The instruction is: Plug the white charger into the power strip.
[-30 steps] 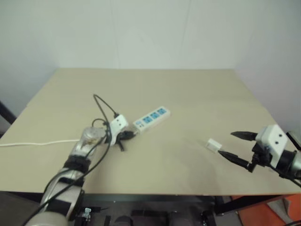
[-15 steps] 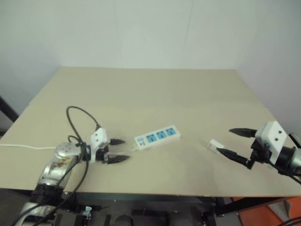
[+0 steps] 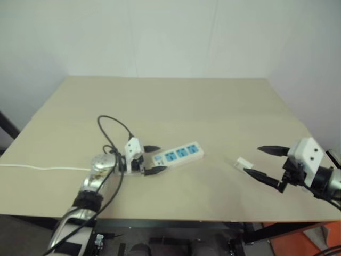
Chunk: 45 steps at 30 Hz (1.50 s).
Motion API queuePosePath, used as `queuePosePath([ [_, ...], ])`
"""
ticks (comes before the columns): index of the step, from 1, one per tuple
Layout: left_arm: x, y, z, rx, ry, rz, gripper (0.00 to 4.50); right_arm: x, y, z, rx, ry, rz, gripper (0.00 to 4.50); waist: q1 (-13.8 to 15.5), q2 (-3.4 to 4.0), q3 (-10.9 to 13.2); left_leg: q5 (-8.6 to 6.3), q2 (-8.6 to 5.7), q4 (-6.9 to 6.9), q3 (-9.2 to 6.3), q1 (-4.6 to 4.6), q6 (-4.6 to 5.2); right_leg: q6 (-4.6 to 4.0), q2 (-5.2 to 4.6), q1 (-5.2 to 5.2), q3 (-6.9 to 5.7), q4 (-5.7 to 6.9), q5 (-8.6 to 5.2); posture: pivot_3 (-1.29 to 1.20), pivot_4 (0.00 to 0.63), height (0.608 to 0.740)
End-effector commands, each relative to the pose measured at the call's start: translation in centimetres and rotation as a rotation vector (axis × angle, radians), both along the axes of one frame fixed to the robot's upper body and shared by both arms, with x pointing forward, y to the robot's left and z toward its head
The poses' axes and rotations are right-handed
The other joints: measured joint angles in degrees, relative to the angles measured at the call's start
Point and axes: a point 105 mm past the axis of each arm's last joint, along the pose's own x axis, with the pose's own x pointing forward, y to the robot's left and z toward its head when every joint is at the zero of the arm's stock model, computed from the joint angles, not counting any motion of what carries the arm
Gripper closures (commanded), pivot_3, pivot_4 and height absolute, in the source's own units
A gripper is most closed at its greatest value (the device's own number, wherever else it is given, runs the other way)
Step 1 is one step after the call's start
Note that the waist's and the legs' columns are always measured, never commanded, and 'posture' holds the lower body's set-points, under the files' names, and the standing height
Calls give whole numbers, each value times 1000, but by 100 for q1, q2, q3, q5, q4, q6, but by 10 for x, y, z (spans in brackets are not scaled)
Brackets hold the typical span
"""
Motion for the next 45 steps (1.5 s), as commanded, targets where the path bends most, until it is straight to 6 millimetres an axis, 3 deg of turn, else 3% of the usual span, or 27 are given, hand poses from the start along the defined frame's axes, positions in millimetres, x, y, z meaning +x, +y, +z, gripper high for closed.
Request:
queuePosePath([
  [1,4,-6,3,3,-42,-21,47,-4,2,10,7,-47,-1,0,-1,0,0,0,0,0,0,0,0,2,0,0,0,0,-1,0,150,740],
  [16,5,-12,-35,2,36,35,47,-6,5,13,11,-53,17,0,21,1,-2,0,-1,0,-1,44,0,19,-1,51,-1,-4,-9,0,150,740],
  [20,0,-15,-38,-26,57,1,1207,-5,6,14,4,-49,34,0,18,2,-3,-1,-1,0,-1,68,-1,21,-2,75,-2,-10,-11,0,150,740],
  [26,-19,-32,-32,-12,36,-172,1205,-1,10,14,-26,-6,109,0,23,3,-3,-1,-1,-4,-1,61,-1,23,-3,74,-4,-20,-12,0,150,740],
  [29,-34,-36,-30,32,15,-303,1205,8,15,14,-47,26,145,0,23,3,-3,-2,-1,-4,-1,59,0,23,-3,73,-4,-23,-12,0,150,740],
  [34,-38,-37,-23,58,-9,-376,1205,28,17,17,-73,89,101,0,29,3,-3,-2,0,-3,-3,56,0,22,-3,70,-7,-24,-12,0,150,740],
  [45,-41,-42,-34,72,36,-399,1205,81,23,24,-148,359,-250,0,69,6,-4,-1,-3,2,-8,-6,0,-21,-6,-4,-7,-5,12,0,150,740],
])
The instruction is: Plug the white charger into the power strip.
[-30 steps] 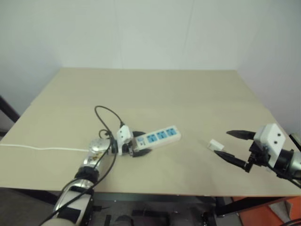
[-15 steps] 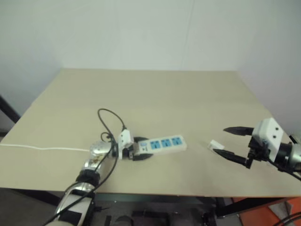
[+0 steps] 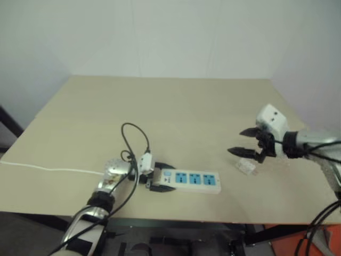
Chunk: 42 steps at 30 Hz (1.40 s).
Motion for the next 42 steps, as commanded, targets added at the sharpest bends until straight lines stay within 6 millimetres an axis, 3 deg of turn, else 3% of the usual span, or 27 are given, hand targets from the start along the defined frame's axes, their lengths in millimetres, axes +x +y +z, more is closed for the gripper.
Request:
queuePosePath([
  [1,-4,-8,-8,19,31,-18,1205,9,-5,1,-68,96,-122,0,29,1,0,0,0,1,1,1,0,0,0,-1,0,0,0,0,150,740],
  [6,-4,-10,-11,22,45,-14,1205,18,-8,-3,-240,238,-153,0,65,4,-1,0,0,0,-1,-6,0,0,-2,-7,-6,-4,-2,0,150,740],
  [14,-7,-12,-12,29,54,-28,1205,27,-17,-25,-350,440,-139,0,63,5,-1,0,0,3,-2,-8,0,17,-2,-9,-9,0,-12,0,150,740],
  [25,-10,-11,-12,32,61,-29,1205,30,-28,-69,-452,571,-94,0,60,9,-1,0,-1,5,-2,-8,0,15,-2,-11,-10,3,-10,0,150,740],
  [33,-10,-10,-12,32,64,-20,1205,34,-28,-85,-463,610,-84,0,45,12,-1,0,-2,5,-3,-8,0,-1,-2,-11,-11,6,-1,0,150,740],
  [36,-11,-9,-13,34,65,-15,1205,36,-26,-85,-460,607,-72,566,39,12,-2,0,-2,5,-4,-6,0,-1,-2,-10,-11,6,-1,0,150,740],
  [42,-11,-8,-13,38,65,-7,1205,35,-26,-88,-472,617,-58,2564,31,12,-2,0,-2,5,-4,-5,0,-1,-2,-10,-11,7,-1,0,150,740],
])
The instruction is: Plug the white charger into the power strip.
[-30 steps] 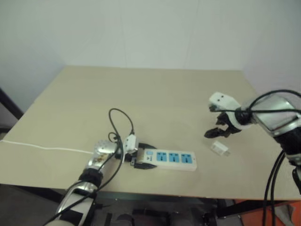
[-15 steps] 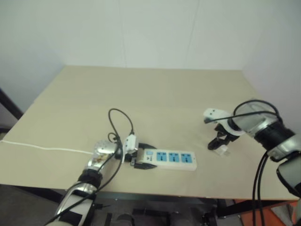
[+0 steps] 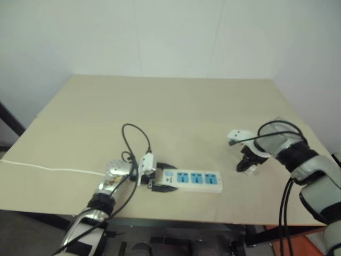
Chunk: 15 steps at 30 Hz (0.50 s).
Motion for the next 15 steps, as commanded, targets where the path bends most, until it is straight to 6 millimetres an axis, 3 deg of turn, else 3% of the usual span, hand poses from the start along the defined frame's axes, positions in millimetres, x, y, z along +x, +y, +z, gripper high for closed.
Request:
queuePosePath([
  [1,-8,-4,-12,39,42,-28,1205,-2,0,0,7,3,17,2899,0,0,0,0,0,0,0,0,0,0,0,0,0,0,0,0,150,740],
  [3,-7,-3,-12,42,41,-27,1205,-2,1,1,9,-4,25,3386,0,0,0,0,0,0,0,0,0,0,0,0,0,0,0,0,150,740],
  [8,-8,-1,-14,52,45,-25,1205,10,9,30,40,-192,102,3386,-16,1,0,0,0,-1,-1,0,0,0,0,0,0,1,0,0,150,740],
  [11,-9,0,-15,56,49,-25,1205,19,42,71,281,-410,195,3386,-37,7,4,0,0,-1,-2,-1,0,1,1,-2,0,1,-1,0,150,740],
  [15,-9,1,-16,65,55,-27,1205,9,79,115,696,-660,305,3386,-43,2,1,0,0,-4,-10,3,0,0,2,6,-4,3,0,0,150,740],
])
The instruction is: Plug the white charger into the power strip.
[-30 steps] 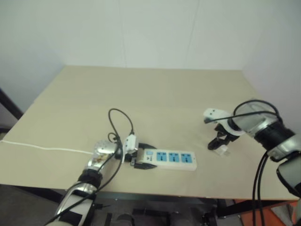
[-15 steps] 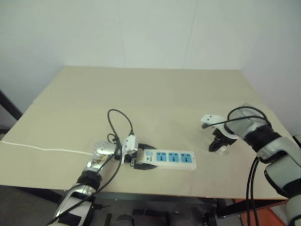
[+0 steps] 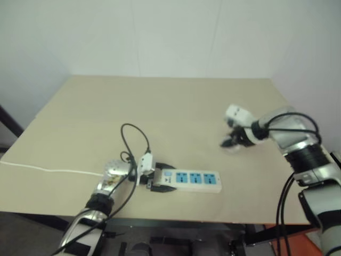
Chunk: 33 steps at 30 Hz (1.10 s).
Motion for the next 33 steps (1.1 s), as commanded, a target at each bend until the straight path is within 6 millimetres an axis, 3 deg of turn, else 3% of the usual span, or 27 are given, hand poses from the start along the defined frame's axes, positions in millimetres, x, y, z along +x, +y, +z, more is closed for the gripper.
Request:
queuePosePath([
  [1,-9,-2,-16,55,56,-30,1205,-12,22,43,303,-231,118,3386,13,-7,-4,0,1,0,-7,0,0,0,0,7,-7,-3,0,0,150,740],
  [3,-8,-2,-16,57,56,-29,1205,-23,32,45,412,-299,159,3386,22,-7,-4,0,-1,1,-10,-1,0,0,-2,12,-10,-7,0,0,150,740],
  [6,-7,-3,-16,61,54,-28,1205,-48,50,29,527,-278,279,3386,38,-7,-4,0,-1,1,-11,-2,0,-2,-2,10,-10,-4,1,0,150,740],
  [11,-7,-3,-15,63,52,-28,1205,-72,69,-1,696,-205,445,3386,6,-6,-4,1,-1,3,-9,10,1,-1,1,15,-8,5,0,0,150,740],
  [15,-8,-2,-16,68,54,-31,1205,-79,87,-27,754,-167,484,3386,-4,-6,-4,1,-1,2,-9,12,1,18,1,17,-7,3,-11,0,150,740],
  [19,-8,-2,-16,74,54,-31,1205,-79,100,-39,824,-161,469,3386,-4,-6,-4,1,-1,2,-10,11,0,15,1,15,-8,5,-9,0,150,740],
  [33,-9,-2,-16,75,57,-35,1205,-73,100,-50,806,-179,473,3386,-1,-6,-5,1,0,2,-10,11,0,15,1,16,-8,3,-10,0,150,740],
])
